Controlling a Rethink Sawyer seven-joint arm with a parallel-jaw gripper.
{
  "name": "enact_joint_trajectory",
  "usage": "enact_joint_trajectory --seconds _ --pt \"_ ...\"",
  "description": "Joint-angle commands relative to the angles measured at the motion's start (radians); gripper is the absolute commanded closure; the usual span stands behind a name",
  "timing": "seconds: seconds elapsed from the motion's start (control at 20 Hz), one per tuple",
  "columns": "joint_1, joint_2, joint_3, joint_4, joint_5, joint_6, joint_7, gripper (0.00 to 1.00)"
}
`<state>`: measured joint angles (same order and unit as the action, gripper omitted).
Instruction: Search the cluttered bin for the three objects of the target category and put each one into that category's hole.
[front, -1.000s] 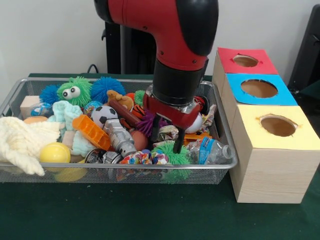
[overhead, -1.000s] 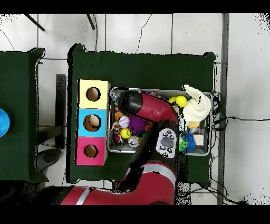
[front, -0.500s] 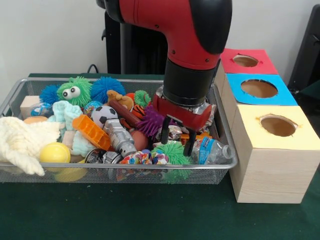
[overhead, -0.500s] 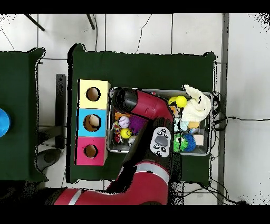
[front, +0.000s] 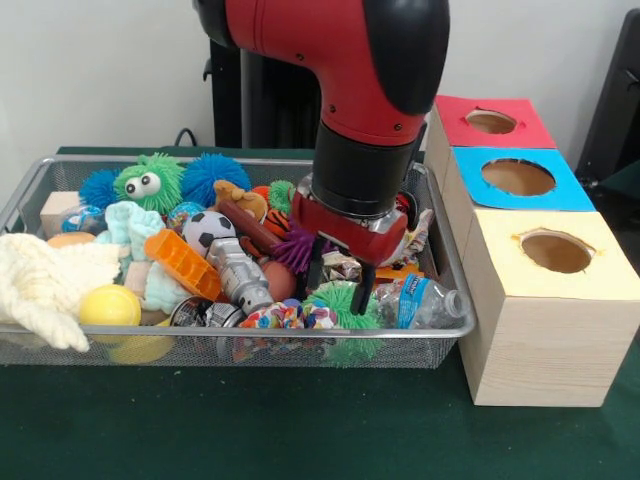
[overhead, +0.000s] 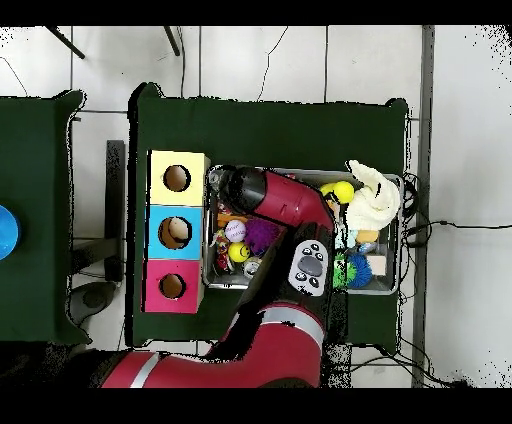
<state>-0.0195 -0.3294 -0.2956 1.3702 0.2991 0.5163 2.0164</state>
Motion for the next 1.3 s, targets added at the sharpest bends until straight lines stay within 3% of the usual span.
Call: enact_joint_trajectory --seconds 0.05,0.45,1.05,1.3 --pt "-0.036 0.036 0.026 -0.050 0.023 0.113 0.184 0.00" --pt "-0.016 0.031 -0.027 -0.078 0.003 0.160 0.193 0.00" --pt "-0.090 0.068 0.010 -0.131 -0.013 0.136 0.105 0.00" --pt "-0.079 0.075 0.012 -0.119 -0.016 0.110 0.122 0.00"
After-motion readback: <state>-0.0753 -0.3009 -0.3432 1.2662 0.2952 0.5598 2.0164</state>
